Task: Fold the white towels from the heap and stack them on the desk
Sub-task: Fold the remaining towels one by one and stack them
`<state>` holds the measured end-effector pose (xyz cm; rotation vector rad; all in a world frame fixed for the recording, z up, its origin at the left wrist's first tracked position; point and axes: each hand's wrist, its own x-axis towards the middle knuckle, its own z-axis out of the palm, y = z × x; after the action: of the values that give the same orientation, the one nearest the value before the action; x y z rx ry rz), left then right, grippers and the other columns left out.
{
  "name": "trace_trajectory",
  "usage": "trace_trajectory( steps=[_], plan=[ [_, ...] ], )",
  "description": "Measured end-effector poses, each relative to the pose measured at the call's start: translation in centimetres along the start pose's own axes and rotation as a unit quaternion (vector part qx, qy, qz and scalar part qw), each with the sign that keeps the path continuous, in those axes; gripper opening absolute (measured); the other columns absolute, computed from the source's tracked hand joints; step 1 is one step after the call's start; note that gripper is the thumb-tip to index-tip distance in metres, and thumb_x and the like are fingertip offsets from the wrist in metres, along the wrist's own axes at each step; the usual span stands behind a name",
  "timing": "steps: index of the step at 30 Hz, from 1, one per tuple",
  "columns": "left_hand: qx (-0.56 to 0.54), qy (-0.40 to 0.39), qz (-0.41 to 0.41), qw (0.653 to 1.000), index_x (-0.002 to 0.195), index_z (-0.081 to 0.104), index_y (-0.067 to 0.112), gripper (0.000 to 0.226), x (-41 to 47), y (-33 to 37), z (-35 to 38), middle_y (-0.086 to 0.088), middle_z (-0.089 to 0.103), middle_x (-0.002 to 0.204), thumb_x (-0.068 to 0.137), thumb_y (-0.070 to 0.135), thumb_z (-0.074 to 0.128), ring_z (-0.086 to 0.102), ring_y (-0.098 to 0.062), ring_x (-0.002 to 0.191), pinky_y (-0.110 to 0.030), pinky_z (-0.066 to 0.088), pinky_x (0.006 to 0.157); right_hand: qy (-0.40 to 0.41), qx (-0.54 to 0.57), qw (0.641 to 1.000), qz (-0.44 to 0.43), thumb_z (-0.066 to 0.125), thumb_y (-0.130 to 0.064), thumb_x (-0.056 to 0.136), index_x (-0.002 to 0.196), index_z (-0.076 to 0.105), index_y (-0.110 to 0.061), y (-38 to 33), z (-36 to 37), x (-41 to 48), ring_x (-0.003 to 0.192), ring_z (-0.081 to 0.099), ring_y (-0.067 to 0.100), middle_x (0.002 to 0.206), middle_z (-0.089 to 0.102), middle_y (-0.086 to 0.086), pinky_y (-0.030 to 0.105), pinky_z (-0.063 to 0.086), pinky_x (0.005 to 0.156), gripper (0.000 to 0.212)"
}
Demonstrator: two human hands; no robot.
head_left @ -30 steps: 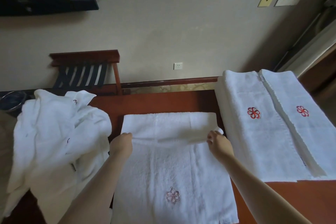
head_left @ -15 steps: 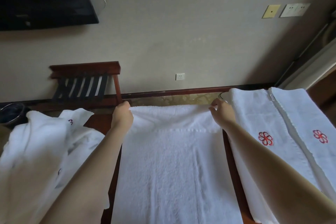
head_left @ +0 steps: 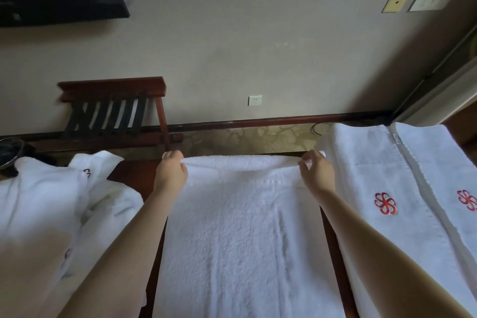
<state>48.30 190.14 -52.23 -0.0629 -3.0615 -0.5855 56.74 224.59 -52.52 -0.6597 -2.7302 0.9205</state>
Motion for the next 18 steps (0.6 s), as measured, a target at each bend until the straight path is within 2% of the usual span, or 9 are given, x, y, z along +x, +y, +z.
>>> trace_trajectory(
  steps=[4,7,13,18],
  plan=[
    [-0.005,0.028,0.026,0.999,0.1,0.059,-0.002,0.012,-3.4,-0.8,-0.4,-0.018,0.057,0.107,0.091,0.003,0.053,0.06,-0.031,0.082,-0.026,0.04,0.063,0.046,0.019,0.999,-0.02,0.06,-0.01,0.089,0.096,0.061,-0.006,0.2,-0.4,-3.7,0.079,0.059,0.022,0.103,0.06,0.004,0.031,0.045,0.062,0.008],
    [0.0,0.017,0.038,0.999,0.101,0.06,-0.004,0.014,-6.0,-1.7,-0.6,-0.019,0.056,0.102,0.088,0.0,0.053,0.057,-0.032,0.074,-0.03,0.041,0.059,0.056,0.017,0.998,-0.034,0.061,-0.008,0.087,0.093,0.06,-0.006,1.1,-0.4,-6.7,0.079,0.059,0.021,0.099,0.062,0.002,0.028,0.041,0.058,0.006],
    [0.013,-0.029,0.029,0.999,0.099,0.062,-0.004,0.014,-10.3,-3.1,0.3,-0.019,0.057,0.099,0.088,0.001,0.054,0.058,-0.033,0.076,-0.04,0.051,0.066,0.038,-0.013,0.999,-0.019,0.064,-0.006,0.084,0.091,0.06,-0.005,3.2,0.2,-11.9,0.078,0.06,0.028,0.095,0.063,0.005,0.026,0.035,0.056,0.008],
    [0.052,-0.078,0.015,0.995,0.104,0.06,0.0,0.016,-12.5,-4.5,1.8,-0.013,0.056,0.105,0.091,0.006,0.053,0.06,-0.026,0.082,-0.032,0.052,0.069,-0.006,-0.045,0.999,-0.012,0.062,-0.007,0.086,0.092,0.06,-0.005,4.1,0.5,-14.6,0.078,0.059,0.027,0.093,0.064,0.006,0.026,0.035,0.055,0.006]
  ],
)
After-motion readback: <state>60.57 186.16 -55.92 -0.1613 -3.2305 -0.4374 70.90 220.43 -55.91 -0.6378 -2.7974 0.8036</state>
